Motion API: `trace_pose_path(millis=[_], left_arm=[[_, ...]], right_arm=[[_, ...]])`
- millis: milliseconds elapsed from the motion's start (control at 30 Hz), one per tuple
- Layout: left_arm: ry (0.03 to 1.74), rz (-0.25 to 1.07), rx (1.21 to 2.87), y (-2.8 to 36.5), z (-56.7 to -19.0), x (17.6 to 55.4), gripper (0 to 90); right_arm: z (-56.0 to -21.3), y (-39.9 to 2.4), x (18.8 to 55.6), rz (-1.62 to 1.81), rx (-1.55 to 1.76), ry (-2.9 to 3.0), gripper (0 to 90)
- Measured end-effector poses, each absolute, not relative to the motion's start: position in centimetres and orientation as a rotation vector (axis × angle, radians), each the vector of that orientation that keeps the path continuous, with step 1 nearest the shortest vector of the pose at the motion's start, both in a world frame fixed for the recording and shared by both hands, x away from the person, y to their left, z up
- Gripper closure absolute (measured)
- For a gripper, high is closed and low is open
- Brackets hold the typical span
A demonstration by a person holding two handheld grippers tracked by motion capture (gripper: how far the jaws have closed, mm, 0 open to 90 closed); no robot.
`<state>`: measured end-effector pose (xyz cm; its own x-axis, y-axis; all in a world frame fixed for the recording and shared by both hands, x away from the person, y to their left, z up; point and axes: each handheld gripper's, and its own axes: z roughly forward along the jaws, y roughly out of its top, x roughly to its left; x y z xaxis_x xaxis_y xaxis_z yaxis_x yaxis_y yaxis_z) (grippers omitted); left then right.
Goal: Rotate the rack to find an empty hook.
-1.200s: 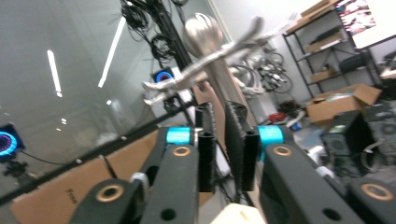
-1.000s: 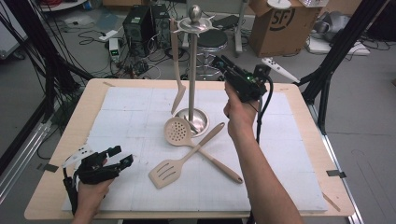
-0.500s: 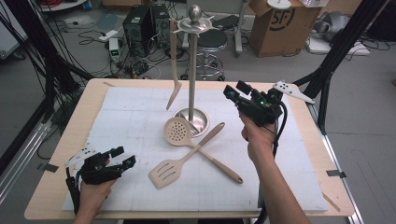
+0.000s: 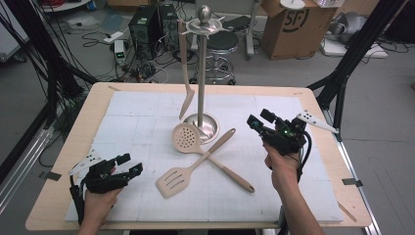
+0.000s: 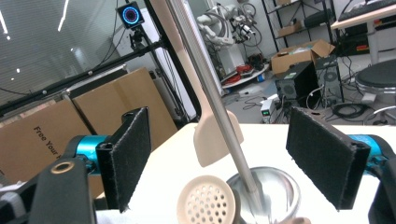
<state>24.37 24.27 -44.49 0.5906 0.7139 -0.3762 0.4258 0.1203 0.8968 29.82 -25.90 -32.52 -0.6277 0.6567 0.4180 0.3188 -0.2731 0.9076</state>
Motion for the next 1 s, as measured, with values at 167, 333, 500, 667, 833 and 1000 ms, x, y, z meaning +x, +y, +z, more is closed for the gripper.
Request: trace_pose_path(millis=[167, 333, 500, 667, 833, 1000], left_arm=[[1.008, 0.275, 1.515, 24.1, -44.5, 24.5, 23.4], [1.007, 0.276, 1.515, 24.0, -44.5, 24.5, 23.3], [1.007, 0.272, 1.519, 23.9, -44.6, 24.5, 23.4], [1.008, 0.265, 1.519, 23.9, -44.6, 24.6, 23.4], [0.996, 0.257, 1.515, 23.7, -44.5, 24.7, 23.3], [0.988, 0.251, 1.520, 23.3, -44.5, 24.7, 23.3]], right_arm=[[-33.4, -26.5, 29.1, 1.987, 1.215, 1.719, 20.4], [-34.3, -27.0, 28.5, 1.959, 1.235, 1.730, 20.4], [-34.8, -27.3, 27.8, 1.957, 1.229, 1.725, 20.4], [-35.7, -27.6, 27.3, 1.928, 1.238, 1.729, 20.4], [-36.4, -28.0, 27.0, 1.917, 1.251, 1.738, 20.4], [-37.4, -28.5, 26.6, 1.909, 1.283, 1.750, 20.4]])
